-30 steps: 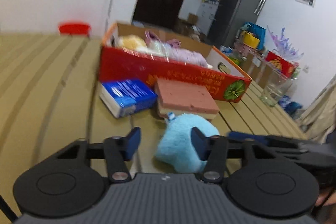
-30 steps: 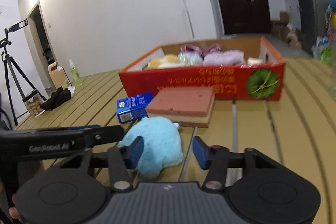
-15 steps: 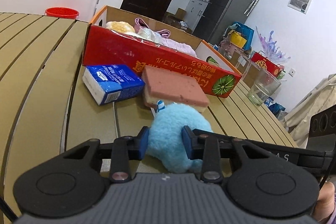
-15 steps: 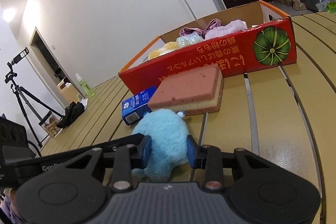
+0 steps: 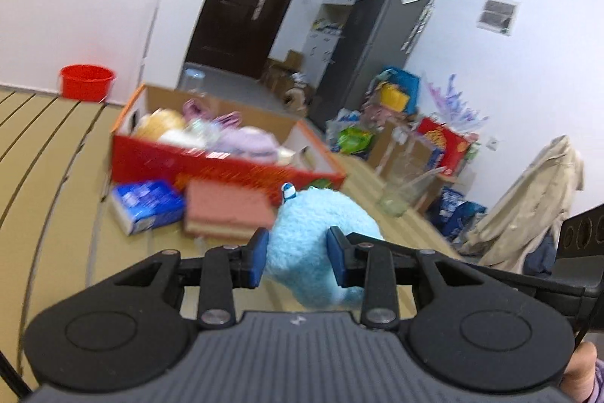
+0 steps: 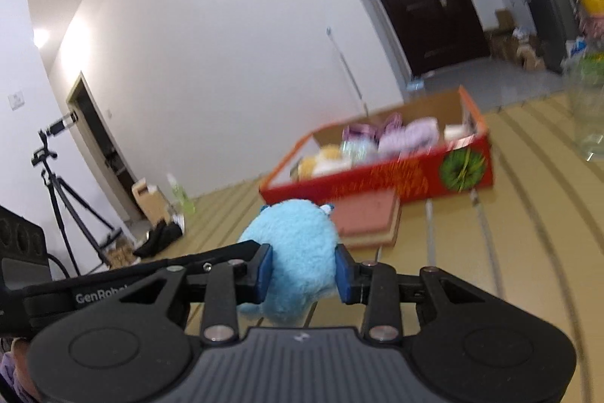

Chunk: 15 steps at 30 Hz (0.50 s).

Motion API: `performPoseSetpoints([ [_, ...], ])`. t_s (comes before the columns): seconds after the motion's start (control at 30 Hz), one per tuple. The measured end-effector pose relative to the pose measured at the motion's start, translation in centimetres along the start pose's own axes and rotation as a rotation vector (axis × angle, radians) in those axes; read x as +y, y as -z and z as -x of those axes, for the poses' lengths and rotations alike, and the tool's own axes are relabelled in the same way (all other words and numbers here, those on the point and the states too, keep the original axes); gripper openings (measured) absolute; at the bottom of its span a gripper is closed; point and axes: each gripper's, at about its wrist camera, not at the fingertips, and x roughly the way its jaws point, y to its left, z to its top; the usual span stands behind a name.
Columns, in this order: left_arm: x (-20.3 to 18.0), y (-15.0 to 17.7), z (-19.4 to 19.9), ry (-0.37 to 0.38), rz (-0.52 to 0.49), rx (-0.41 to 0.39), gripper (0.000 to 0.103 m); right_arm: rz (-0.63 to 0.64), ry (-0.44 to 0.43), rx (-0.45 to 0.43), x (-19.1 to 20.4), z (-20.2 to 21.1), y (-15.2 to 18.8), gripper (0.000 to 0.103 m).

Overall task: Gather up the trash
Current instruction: 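Carry the blue plush into the box and open both tools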

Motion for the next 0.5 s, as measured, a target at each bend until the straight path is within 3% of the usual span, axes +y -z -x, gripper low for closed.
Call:
performPoseSetpoints([
  [0.27,-3.6,-6.7,-4.9,0.074,-0.067,-0.023,0.034,0.034,0.056,-0.071,-1.9,2.0,-7.2,0.033],
  [0.5,-1.7,-12.4,-15.9,0.069,-0.051,0.065,0.033,0.025,0.128,-0.017,-6.8,-5.0,-14.7,0.033],
])
